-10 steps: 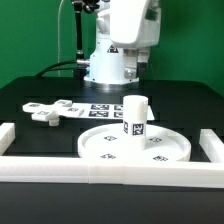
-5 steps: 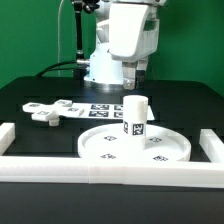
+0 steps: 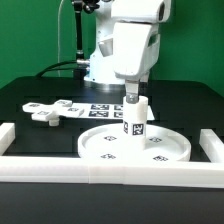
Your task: Assemble round table
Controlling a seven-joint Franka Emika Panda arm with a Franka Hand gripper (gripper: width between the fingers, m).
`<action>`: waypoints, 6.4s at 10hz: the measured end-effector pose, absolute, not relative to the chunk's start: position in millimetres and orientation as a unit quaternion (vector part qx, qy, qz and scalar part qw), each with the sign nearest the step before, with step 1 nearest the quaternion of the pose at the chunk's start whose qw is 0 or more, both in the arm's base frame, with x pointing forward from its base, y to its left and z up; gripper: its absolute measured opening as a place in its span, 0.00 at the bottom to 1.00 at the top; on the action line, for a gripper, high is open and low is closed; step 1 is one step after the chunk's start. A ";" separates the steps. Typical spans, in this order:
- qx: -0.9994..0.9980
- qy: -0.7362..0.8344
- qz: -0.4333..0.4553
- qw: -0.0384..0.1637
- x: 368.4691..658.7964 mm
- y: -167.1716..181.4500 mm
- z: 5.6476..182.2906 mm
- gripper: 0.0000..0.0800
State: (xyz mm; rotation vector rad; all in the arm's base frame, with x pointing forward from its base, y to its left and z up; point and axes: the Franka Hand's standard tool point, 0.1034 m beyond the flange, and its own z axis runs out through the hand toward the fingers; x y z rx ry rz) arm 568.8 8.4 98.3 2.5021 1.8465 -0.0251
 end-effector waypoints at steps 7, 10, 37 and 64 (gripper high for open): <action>0.807 0.591 -0.020 0.008 566.9 4.3 78.1 0.71; 0.806 0.591 -0.022 0.006 565.8 5.0 77.1 0.51; 0.953 -0.299 -0.023 -0.035 564.3 29.3 76.0 0.51; 0.995 0.092 0.010 -0.026 507.8 -101.1 101.8 0.81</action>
Offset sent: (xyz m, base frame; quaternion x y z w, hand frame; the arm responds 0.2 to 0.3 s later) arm 0.0072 -0.0013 -0.0070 0.0040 0.0056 -0.0107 0.9999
